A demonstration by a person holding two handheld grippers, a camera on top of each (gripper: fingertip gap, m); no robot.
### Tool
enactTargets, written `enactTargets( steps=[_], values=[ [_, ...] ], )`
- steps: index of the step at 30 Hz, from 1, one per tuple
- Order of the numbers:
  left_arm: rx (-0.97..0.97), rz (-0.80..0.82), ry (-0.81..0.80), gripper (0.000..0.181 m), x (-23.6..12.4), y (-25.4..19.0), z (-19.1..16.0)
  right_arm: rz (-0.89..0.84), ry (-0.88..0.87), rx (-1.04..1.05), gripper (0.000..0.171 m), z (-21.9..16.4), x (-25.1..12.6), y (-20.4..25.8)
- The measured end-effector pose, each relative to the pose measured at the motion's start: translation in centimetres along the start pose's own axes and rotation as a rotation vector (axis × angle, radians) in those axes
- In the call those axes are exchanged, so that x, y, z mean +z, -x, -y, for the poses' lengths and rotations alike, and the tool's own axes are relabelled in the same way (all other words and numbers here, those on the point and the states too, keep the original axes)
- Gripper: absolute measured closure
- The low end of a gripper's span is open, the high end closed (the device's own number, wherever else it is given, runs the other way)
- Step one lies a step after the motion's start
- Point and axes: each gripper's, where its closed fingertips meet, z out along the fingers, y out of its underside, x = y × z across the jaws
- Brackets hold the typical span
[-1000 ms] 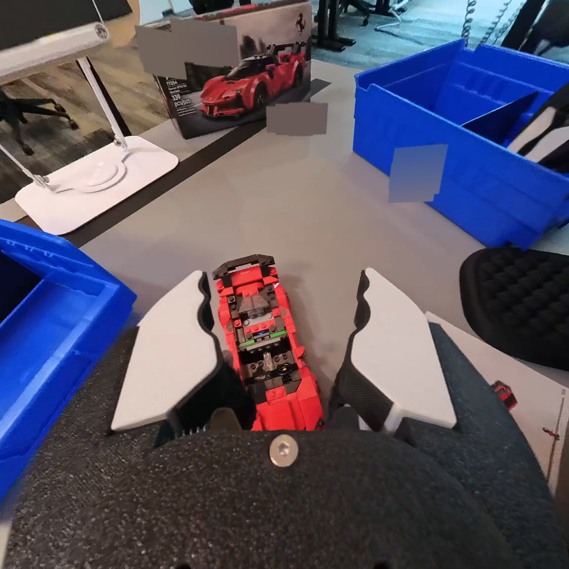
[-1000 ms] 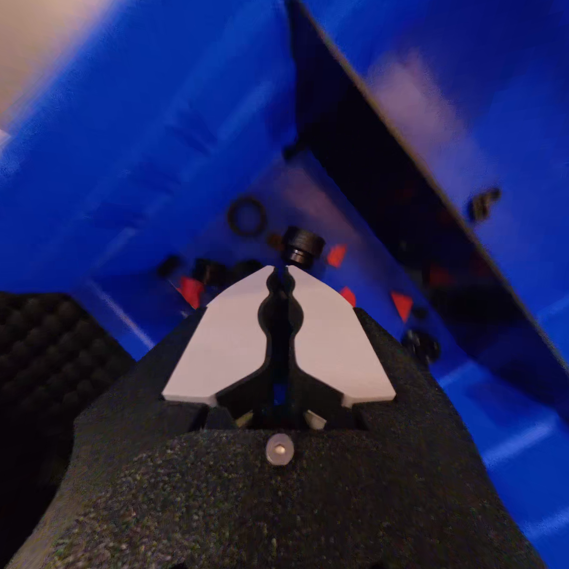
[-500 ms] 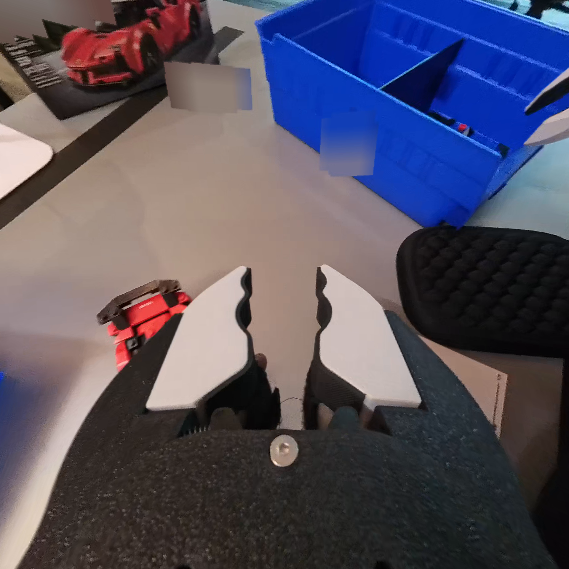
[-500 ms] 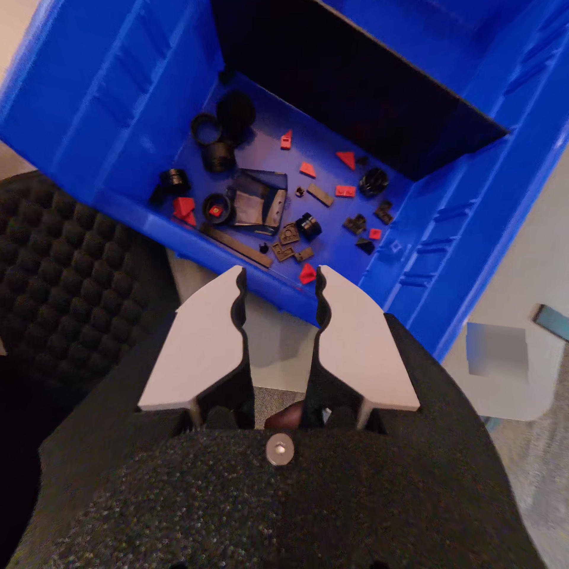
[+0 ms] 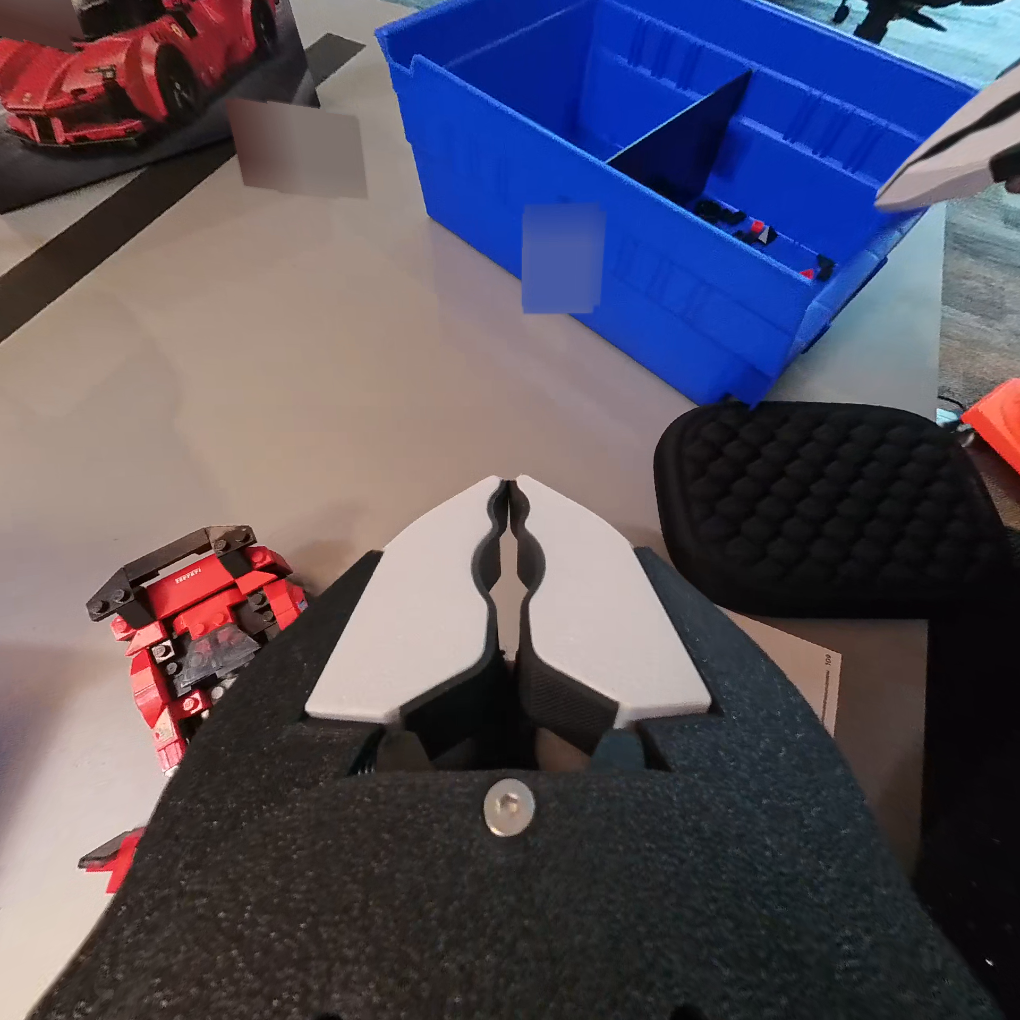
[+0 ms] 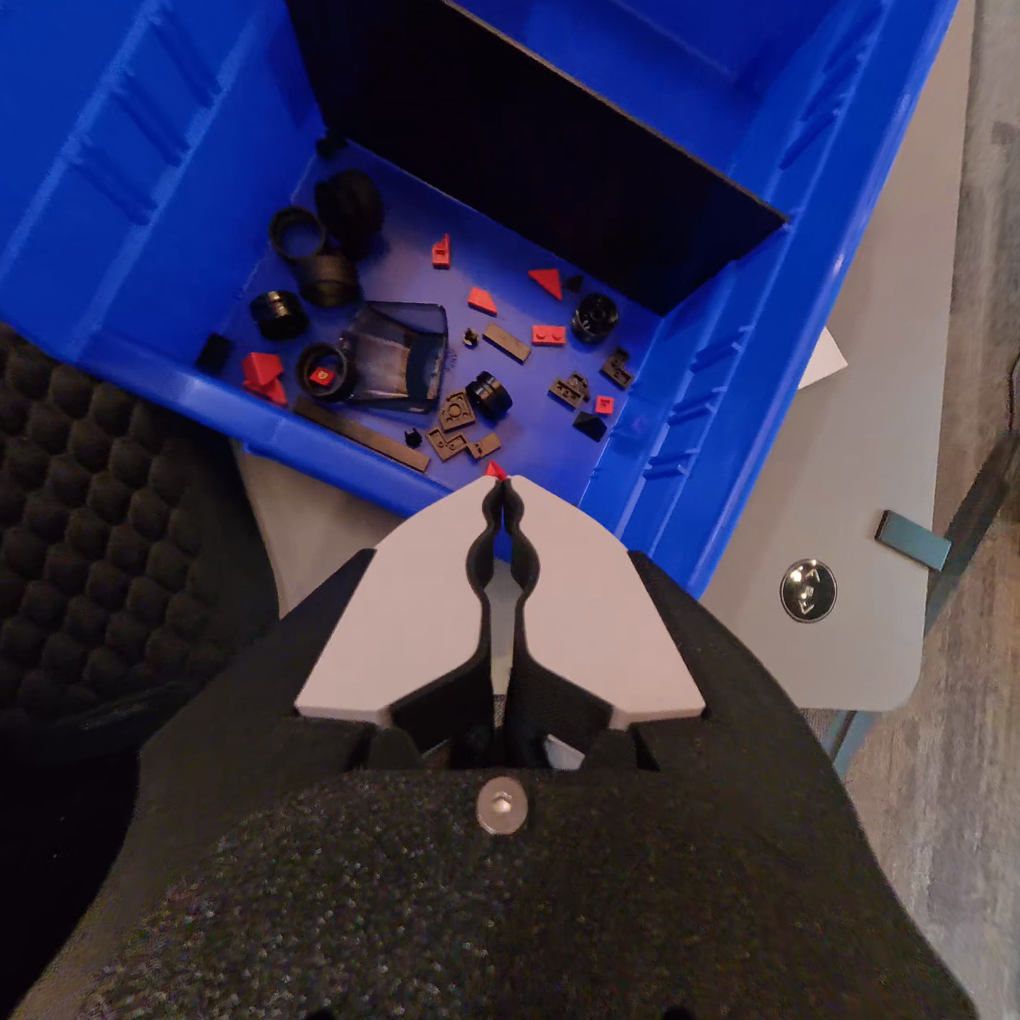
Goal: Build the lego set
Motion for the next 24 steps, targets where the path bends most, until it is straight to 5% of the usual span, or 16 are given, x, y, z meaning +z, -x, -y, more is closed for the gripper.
enactTargets(
  steps=[5, 6, 7, 9, 10, 11, 13, 16, 18, 20, 22, 23, 24],
  values=[
    [-0.013, 0.007, -0.004, 0.181, -0.2, 0.4, 0.0, -0.056, -0.056, 0.021, 0.171, 0.4, -0.8, -1.4],
    [-0.025, 0.015, -0.006, 0.179, -0.3, 0.7, 0.0, -0.050, -0.059, 0.034, 0.156, 0.4, -0.9, -1.4],
    [-0.043, 0.029, -0.013, 0.164, -0.3, 1.0, 0.0, -0.043, -0.037, 0.040, 0.139, 0.2, -0.8, -1.4],
    [-0.084, 0.045, -0.003, 0.107, -0.3, 1.6, -0.1, -0.048, -0.010, 0.012, 0.163, -0.1, -0.5, -1.5],
    [-0.091, 0.038, 0.007, 0.101, -0.3, 1.6, -0.3, -0.048, -0.015, 0.005, 0.171, 0.1, -0.3, -1.3],
    [-0.080, 0.016, 0.007, 0.114, -0.4, 1.3, -0.3, -0.044, -0.022, 0.007, 0.171, 0.3, -0.2, -1.2],
    [-0.056, -0.018, -0.024, 0.181, -0.9, 0.7, 0.0, -0.046, -0.043, 0.015, 0.171, 0.9, 0.0, -1.1],
    [-0.040, -0.001, -0.011, 0.181, -1.3, 1.0, -0.3, -0.027, -0.012, 0.006, 0.151, 0.8, 0.7, -0.8],
    [-0.045, 0.033, 0.011, 0.174, -1.7, 1.7, -0.9, -0.001, -0.013, -0.007, 0.171, 1.0, 1.0, -0.5],
    [-0.068, 0.102, 0.033, 0.134, -2.6, 3.2, -1.4, -0.008, -0.032, 0.002, 0.171, 1.5, 1.1, -0.7],
    [-0.093, 0.145, 0.024, 0.117, -4.1, 4.2, -1.7, -0.032, -0.038, 0.016, 0.143, 2.0, 1.2, -1.0],
    [-0.094, 0.136, 0.008, 0.130, -5.0, 4.3, -1.8, -0.025, -0.023, 0.011, 0.134, 2.1, 1.3, -0.9],
    [-0.089, 0.123, -0.017, 0.165, -5.8, 4.2, -1.7, -0.019, -0.015, -0.008, 0.143, 2.2, 1.4, -0.7]
  ],
)
